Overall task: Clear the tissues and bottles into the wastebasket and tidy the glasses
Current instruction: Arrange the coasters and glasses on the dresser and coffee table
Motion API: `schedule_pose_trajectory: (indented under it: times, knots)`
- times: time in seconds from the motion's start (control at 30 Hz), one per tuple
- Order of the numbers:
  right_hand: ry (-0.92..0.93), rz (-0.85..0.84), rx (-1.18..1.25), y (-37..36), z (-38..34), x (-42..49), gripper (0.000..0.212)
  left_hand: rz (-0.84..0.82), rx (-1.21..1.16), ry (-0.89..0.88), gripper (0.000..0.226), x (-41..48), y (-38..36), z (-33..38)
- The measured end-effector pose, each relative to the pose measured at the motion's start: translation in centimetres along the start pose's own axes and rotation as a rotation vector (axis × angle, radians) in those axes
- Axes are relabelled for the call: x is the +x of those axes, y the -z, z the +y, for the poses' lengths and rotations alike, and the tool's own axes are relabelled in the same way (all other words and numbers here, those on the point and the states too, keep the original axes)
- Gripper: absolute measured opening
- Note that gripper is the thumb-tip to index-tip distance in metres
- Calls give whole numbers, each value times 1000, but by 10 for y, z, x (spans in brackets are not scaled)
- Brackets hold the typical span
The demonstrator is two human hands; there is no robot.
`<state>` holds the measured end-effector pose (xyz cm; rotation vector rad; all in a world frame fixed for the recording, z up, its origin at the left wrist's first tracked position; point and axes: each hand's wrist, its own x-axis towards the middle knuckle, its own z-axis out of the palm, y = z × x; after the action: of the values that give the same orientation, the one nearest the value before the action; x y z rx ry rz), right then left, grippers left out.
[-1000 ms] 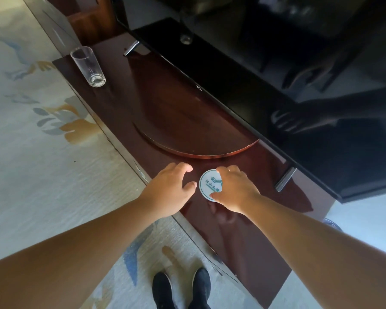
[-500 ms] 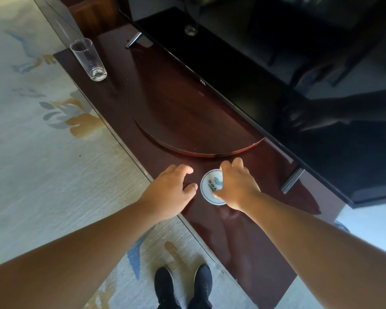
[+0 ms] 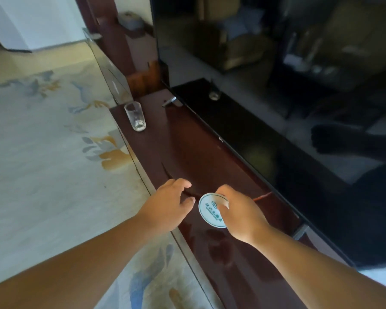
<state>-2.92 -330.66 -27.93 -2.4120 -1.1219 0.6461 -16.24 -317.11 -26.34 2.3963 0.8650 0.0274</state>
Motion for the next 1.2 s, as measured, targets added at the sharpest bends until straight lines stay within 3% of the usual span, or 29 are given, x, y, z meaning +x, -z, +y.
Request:
schedule_pose_trajectory:
  times: [0.43, 0.9, 1.2]
  knots:
    - [329, 130, 93, 61, -126, 22, 10, 284, -89, 40, 42, -25, 118, -19]
    - [276, 257, 71, 39, -252, 93, 11, 296, -170, -77, 38, 25, 223, -127]
    - [196, 273, 44, 28, -282, 147, 15, 217, -162, -114, 44, 87, 251, -168]
